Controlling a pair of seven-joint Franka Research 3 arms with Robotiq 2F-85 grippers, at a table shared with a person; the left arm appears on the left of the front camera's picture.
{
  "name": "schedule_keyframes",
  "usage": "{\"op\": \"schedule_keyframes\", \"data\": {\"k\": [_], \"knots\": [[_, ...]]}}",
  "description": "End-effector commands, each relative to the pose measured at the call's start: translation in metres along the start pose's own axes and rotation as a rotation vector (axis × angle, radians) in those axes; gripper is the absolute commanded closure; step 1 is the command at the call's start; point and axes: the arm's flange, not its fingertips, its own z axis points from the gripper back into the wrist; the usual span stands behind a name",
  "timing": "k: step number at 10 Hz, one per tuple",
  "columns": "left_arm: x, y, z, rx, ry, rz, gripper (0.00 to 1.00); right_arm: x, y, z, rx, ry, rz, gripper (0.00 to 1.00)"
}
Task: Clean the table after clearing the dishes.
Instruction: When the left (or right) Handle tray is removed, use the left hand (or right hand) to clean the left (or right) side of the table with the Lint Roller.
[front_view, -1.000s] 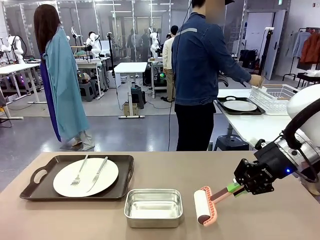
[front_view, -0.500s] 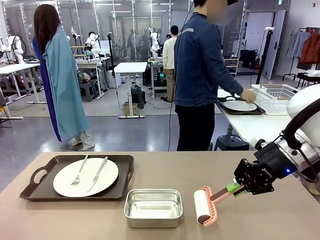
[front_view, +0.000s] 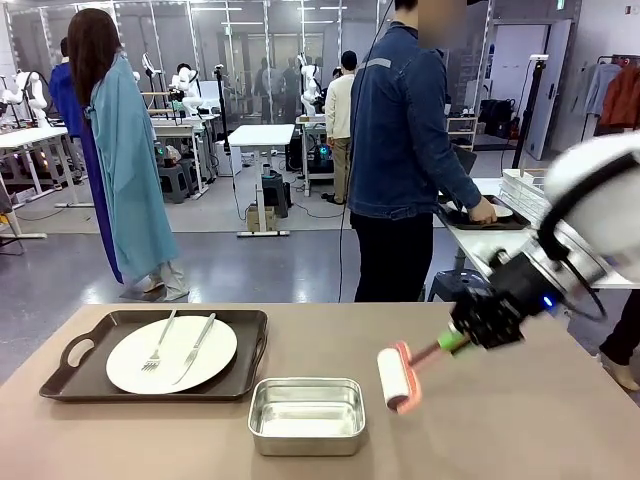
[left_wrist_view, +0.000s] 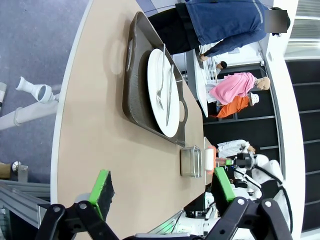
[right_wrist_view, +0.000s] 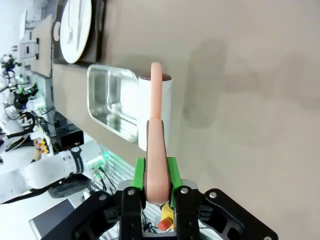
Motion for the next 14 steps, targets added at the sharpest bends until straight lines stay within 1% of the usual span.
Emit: {"op": "schedule_keyframes", "data": {"k": [1, 3, 4, 6, 8, 10, 11, 13, 14], "knots": [[-0.002, 0.0, 0.002, -0.007, 0.008, -0.013, 0.0, 0.056, 0.011, -0.001, -0.029, 0.044, 0.015, 0.78], [-0.002, 0.0, 0.002, -0.007, 0.008, -0.013, 0.0, 0.068, 0.016, -0.011, -0.061, 0.082, 0.02, 0.78], [-0.002, 0.0, 0.002, -0.007, 0.008, -0.013, 0.0, 0.071, 0.011, -0.015, -0.061, 0.089, 0.009, 0.78], [-0.002, 0.0, 0.002, -0.007, 0.008, -0.013, 0.0, 0.073, -0.002, -0.027, -0.054, 0.078, -0.034, 0.78], [-0.002, 0.0, 0.002, -0.007, 0.008, -0.013, 0.0, 0.074, -0.011, -0.044, -0.021, 0.027, -0.054, 0.78], [-0.002, 0.0, 0.002, -0.007, 0.008, -0.013, 0.0, 0.075, -0.024, -0.057, -0.038, 0.035, -0.074, 0.78], [-0.002, 0.0, 0.002, -0.007, 0.008, -0.013, 0.0, 0.072, -0.032, -0.059, -0.046, 0.038, -0.072, 0.78], [-0.002, 0.0, 0.002, -0.007, 0.008, -0.013, 0.0, 0.066, -0.053, -0.047, -0.065, 0.033, -0.072, 0.78], [-0.002, 0.0, 0.002, -0.007, 0.008, -0.013, 0.0, 0.064, -0.066, -0.042, -0.109, 0.016, -0.089, 0.78]]}}
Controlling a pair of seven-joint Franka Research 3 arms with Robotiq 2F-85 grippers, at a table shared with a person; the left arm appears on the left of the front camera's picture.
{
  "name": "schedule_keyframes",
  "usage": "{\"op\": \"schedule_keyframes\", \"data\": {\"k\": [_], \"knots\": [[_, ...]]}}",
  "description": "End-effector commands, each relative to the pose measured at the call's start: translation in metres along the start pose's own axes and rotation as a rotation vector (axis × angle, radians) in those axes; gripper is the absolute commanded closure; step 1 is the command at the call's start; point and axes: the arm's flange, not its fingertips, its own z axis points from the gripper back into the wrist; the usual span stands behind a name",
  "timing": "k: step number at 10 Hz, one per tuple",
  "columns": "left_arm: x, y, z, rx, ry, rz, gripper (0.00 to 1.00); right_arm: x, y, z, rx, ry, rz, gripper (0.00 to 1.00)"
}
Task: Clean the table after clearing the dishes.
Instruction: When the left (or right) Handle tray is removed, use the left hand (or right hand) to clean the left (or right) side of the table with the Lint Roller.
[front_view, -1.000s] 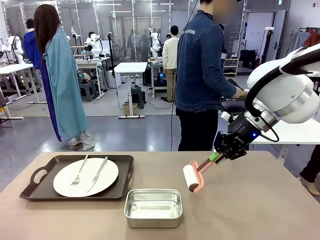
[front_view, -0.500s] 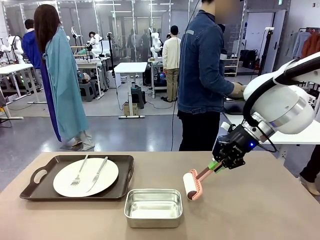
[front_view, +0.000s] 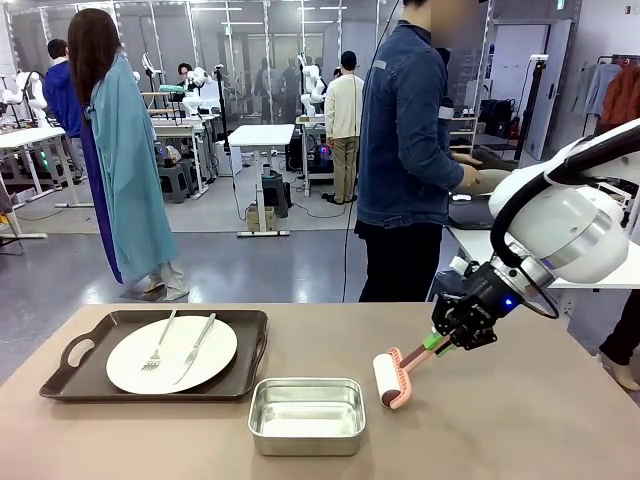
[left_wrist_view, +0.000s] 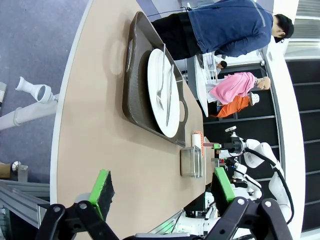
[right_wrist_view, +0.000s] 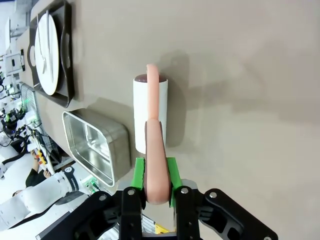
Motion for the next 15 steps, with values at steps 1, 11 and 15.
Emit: {"op": "schedule_keyframes", "data": {"k": [1, 11, 15], "knots": [[-0.002, 0.0, 0.003, -0.007, 0.006, -0.013, 0.0, -0.009, -0.034, 0.008, -0.083, -0.044, -0.017, 0.78], [-0.002, 0.0, 0.003, -0.007, 0.006, -0.013, 0.0, -0.029, -0.119, 0.121, -0.6, -0.119, -0.155, 0.78], [-0.002, 0.0, 0.003, -0.007, 0.006, -0.013, 0.0, -0.047, -0.089, 0.173, -0.671, -0.181, -0.138, 0.78]]}}
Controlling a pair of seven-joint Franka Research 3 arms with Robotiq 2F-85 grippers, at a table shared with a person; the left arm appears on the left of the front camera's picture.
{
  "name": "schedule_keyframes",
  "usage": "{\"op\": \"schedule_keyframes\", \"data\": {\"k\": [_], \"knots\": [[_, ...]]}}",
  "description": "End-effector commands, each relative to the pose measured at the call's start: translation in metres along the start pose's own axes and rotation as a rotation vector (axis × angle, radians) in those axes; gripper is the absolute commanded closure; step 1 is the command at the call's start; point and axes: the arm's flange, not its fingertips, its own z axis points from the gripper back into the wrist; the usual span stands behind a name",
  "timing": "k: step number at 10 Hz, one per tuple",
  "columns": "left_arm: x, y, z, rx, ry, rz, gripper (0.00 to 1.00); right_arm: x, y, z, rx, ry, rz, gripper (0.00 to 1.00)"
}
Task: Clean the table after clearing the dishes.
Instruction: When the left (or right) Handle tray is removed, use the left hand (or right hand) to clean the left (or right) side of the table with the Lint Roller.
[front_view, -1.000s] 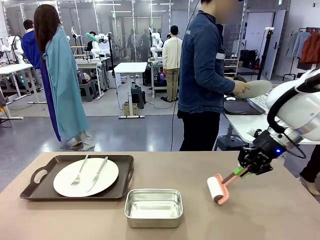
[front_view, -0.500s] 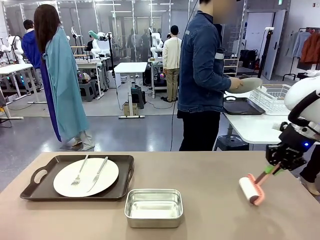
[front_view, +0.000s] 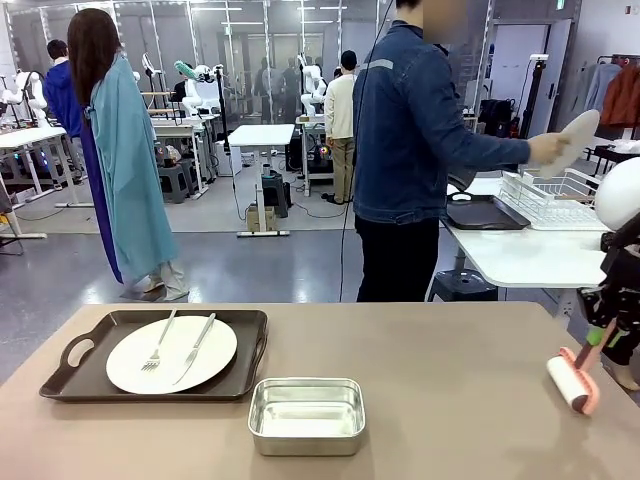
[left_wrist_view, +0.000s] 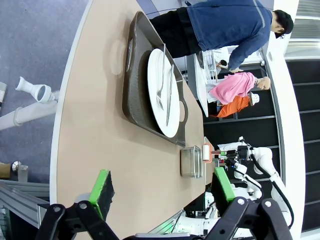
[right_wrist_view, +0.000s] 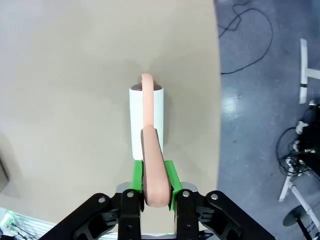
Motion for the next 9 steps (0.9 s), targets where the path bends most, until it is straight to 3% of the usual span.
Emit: {"op": "schedule_keyframes", "data": {"k": [1, 4, 6, 9], "knots": [[-0.002, 0.0, 0.003, -0.007, 0.006, -0.013, 0.0, -0.014, 0.01, 0.024, -0.054, -0.048, -0.027, 0.78], [-0.002, 0.0, 0.003, -0.007, 0.006, -0.013, 0.0, -0.033, 0.031, 0.077, -0.081, -0.157, -0.024, 0.78], [-0.002, 0.0, 0.003, -0.007, 0.006, -0.013, 0.0, -0.04, 0.036, 0.081, -0.08, -0.137, -0.035, 0.78], [-0.002, 0.0, 0.003, -0.007, 0.006, -0.013, 0.0, -0.026, 0.025, 0.085, -0.05, -0.158, 0.009, 0.78]]}}
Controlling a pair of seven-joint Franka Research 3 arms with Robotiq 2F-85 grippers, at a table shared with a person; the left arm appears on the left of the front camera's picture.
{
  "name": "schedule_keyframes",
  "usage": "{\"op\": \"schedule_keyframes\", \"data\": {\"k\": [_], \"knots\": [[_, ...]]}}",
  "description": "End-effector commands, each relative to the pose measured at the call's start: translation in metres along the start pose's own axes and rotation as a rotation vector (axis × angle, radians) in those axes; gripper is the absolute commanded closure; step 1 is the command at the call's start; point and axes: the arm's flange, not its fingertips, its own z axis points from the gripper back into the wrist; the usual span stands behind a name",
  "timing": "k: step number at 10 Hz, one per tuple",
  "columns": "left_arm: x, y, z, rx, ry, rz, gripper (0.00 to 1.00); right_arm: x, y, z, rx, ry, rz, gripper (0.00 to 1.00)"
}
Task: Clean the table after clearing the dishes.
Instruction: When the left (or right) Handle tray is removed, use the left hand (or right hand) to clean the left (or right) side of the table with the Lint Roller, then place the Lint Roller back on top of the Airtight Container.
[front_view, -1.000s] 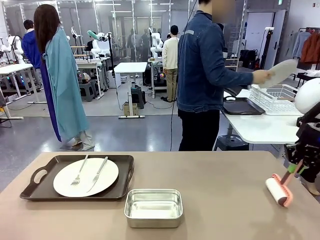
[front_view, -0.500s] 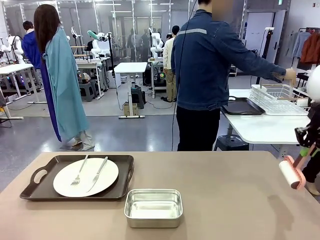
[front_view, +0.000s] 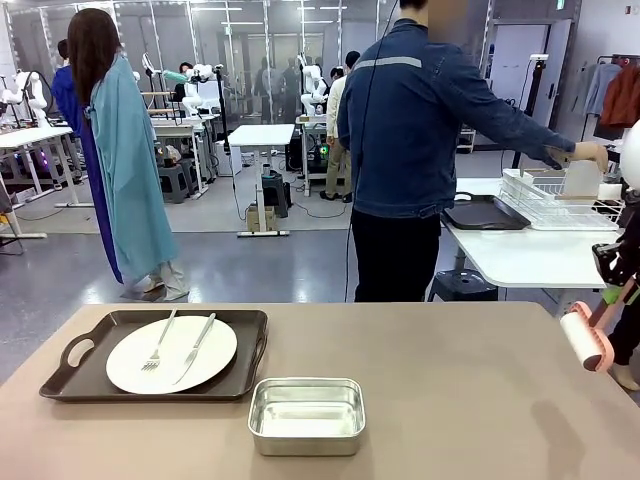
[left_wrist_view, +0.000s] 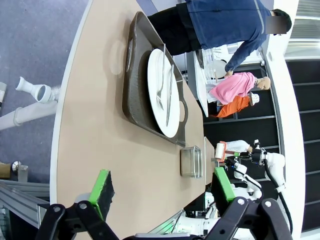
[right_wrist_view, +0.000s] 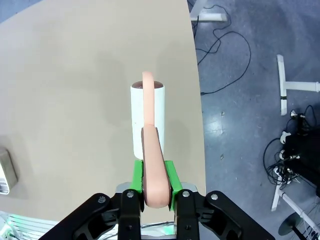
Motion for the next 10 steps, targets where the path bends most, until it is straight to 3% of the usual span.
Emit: {"op": "schedule_keyframes", "data": {"k": [1, 10], "knots": [[-0.0023, 0.0, 0.0028, -0.007, 0.006, -0.013, 0.0, 0.0039, 0.0, 0.0002, 0.001, -0.011, 0.011, 0.78], [-0.0023, 0.0, 0.0028, -0.007, 0.006, -0.013, 0.0, 0.0039, 0.0, 0.0002, 0.001, -0.011, 0.011, 0.78]]}}
